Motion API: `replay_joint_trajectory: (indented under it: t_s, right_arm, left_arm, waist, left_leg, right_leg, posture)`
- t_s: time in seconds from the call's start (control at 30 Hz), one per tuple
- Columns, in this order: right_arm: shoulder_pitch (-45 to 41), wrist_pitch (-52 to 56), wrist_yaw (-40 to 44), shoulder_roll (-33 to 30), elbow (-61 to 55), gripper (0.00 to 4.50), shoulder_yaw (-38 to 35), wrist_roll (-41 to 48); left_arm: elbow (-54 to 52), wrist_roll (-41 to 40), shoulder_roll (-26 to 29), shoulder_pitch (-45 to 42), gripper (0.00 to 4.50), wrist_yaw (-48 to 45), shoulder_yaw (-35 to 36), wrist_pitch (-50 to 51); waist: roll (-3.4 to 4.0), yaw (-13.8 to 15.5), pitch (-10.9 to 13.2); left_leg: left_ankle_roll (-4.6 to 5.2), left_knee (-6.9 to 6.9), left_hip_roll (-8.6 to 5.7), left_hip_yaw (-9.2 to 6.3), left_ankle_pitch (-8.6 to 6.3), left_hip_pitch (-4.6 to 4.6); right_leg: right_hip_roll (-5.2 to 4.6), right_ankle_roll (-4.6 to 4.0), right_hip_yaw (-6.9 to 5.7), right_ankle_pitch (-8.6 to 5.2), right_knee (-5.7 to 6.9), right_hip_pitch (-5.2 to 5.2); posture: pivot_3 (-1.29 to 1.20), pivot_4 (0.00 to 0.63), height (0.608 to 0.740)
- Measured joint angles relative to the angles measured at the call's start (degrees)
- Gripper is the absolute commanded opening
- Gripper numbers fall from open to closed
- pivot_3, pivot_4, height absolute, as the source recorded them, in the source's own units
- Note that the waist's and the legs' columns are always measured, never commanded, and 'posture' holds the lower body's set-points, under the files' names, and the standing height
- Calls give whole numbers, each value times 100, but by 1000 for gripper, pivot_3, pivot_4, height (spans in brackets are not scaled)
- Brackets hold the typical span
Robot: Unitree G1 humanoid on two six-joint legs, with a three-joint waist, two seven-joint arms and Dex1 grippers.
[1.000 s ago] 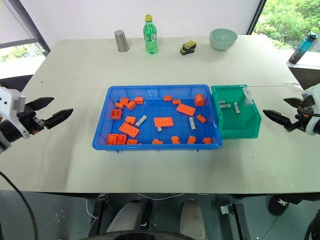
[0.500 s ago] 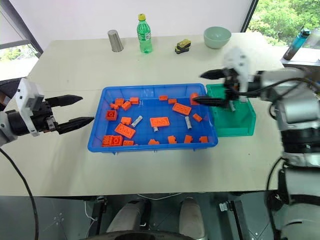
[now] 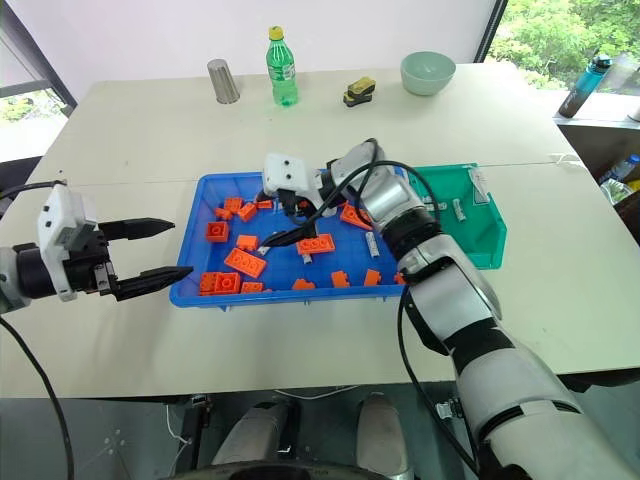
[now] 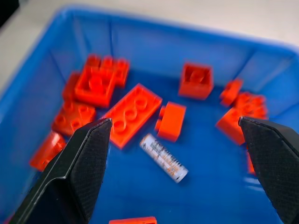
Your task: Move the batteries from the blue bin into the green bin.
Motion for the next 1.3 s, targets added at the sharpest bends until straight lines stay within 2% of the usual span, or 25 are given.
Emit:
replay_joint_trajectory:
  t_s: [0.27,0.63,0.7,0.77,0.93,0.97,1.17,1.3]
  right_arm:
    - [-330,-1114,-571,537,1535,4468,82,-923]
    - [-433,-1493,-1157,901,2016,4468,75,-1556]
    - [-432,-1542,-1126,898,2017,3951,73,-1618]
    - [-424,-1584,-1016,891,2017,3176,73,-1665]
    - [-368,-1720,-567,819,2017,486,44,-1705]
    - [-362,-1718,-515,808,2016,98,13,-1697]
    - [-337,-1483,-342,727,1964,98,-300,-1551]
    - [-114,-1063,-40,412,1228,98,-645,-1169]
  left_arm:
    - [-474,-156,-225,663,4500,341,405,84]
    - [-562,-229,-237,807,4500,577,588,84]
    - [-562,-230,-237,806,4500,608,593,84]
    - [-561,-231,-237,793,4500,622,593,81]
    - [-479,-227,-233,549,4500,655,563,74]
    - [-433,-221,-232,472,4500,657,544,71]
    - [-192,-192,-200,58,4500,636,232,52]
    - [-56,-166,-201,-101,4500,575,-43,48]
  waist:
    - [1,-103,1]
    - [3,-153,1]
    - [3,-152,1]
    - [3,-153,1]
    - [3,-151,1]
    - [3,-153,1]
    - [2,-155,1]
    - [2,-141,1]
  left_leg:
    - [-6,-5,1,-12,3,1]
    - [-11,-10,1,-16,6,1]
    - [-12,-10,1,-17,6,2]
    - [-12,-10,1,-17,6,2]
    - [-12,-9,1,-18,6,3]
    - [-12,-9,1,-18,6,3]
    - [-12,-9,1,-18,6,5]
    - [-12,-6,0,-18,6,3]
  right_leg:
    - [5,0,0,0,4,1]
    - [8,-1,1,0,7,-2]
    - [8,-1,0,0,7,0]
    - [9,-1,1,0,7,-1]
    - [9,-1,1,0,7,1]
    - [9,-1,0,0,8,1]
    - [9,-1,0,0,7,3]
    - [8,-1,0,0,8,3]
  posture:
    - [0,150,727]
    - [0,150,727]
    - [0,150,727]
    - [0,150,727]
    - [0,150,727]
    - [0,150,727]
    - [0,150,727]
    - [0,150,727]
